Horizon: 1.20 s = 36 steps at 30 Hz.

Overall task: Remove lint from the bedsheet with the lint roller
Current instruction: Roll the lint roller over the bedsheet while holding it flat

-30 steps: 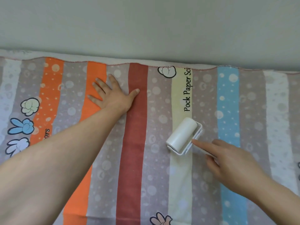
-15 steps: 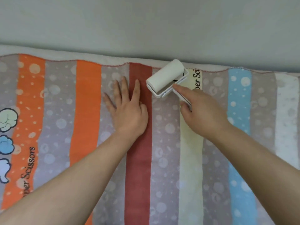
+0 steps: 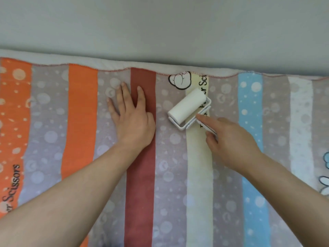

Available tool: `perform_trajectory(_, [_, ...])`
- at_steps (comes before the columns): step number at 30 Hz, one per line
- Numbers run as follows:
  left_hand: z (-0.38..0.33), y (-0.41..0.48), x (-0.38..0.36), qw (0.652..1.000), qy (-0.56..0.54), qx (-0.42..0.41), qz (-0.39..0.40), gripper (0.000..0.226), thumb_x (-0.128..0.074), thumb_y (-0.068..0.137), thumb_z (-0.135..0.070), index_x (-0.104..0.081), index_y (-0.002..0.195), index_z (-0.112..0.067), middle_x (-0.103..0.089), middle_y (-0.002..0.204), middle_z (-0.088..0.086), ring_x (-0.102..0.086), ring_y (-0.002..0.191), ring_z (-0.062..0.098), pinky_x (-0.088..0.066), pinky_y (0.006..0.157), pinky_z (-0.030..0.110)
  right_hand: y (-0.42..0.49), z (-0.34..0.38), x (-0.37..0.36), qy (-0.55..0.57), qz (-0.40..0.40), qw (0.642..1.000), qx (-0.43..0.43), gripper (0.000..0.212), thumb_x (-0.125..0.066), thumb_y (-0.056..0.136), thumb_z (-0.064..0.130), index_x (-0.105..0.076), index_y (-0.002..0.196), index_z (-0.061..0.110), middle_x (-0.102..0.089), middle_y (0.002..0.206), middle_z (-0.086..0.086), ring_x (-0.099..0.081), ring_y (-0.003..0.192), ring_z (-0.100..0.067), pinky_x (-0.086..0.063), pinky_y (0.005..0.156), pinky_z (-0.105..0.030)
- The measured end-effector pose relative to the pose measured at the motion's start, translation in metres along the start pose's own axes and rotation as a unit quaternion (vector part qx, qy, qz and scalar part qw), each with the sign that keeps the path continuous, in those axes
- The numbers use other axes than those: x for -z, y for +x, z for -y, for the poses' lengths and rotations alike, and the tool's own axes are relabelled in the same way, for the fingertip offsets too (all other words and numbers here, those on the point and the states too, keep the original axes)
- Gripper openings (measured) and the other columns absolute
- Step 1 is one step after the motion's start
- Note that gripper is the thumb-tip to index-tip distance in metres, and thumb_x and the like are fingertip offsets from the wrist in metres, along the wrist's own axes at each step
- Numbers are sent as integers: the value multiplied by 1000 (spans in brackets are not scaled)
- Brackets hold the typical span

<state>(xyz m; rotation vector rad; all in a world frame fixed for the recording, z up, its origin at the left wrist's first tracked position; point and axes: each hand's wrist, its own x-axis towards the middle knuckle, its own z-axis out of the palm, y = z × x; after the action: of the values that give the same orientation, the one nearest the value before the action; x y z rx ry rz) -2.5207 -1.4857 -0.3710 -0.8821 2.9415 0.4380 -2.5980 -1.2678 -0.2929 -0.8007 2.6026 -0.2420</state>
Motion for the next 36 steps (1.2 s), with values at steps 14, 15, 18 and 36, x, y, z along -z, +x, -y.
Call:
perform_trajectory(14, [-39,0,17,990,76,98,60,124,-32,72,-96,-5,162,-16,17,167,16,20,154,30,10,120,63,-71,-59,7,-32,22,999,30,56,-40,94,22,-32,143,48,-55,118,-5,-58,105,-31,-43,76,-35])
perform_trajectory(15, [-43,-1,17,989,83,107,57,123,-33,72,-95,-5,162,-17,16,167,15,18,154,31,8,120,63,-79,-67,5,-36,25,999,29,57,-40,94,22,-32,143,48,-55,116,-6,-58,103,-32,-44,76,-36])
perform_trajectory(18, [-52,-4,16,984,113,128,50,119,-31,75,-95,-4,163,-20,10,168,14,9,155,33,1,120,65,-97,-90,3,-38,35,998,30,57,-40,94,22,-31,143,48,-54,107,-5,-58,98,-31,-41,71,-34])
perform_trajectory(36, [-103,-32,-22,997,4,-72,29,59,-29,104,-41,-17,160,-25,6,170,2,17,155,21,8,116,72,-142,-147,74,-68,161,984,32,56,-41,91,38,-22,132,72,-52,104,26,-56,96,-3,-48,73,-25])
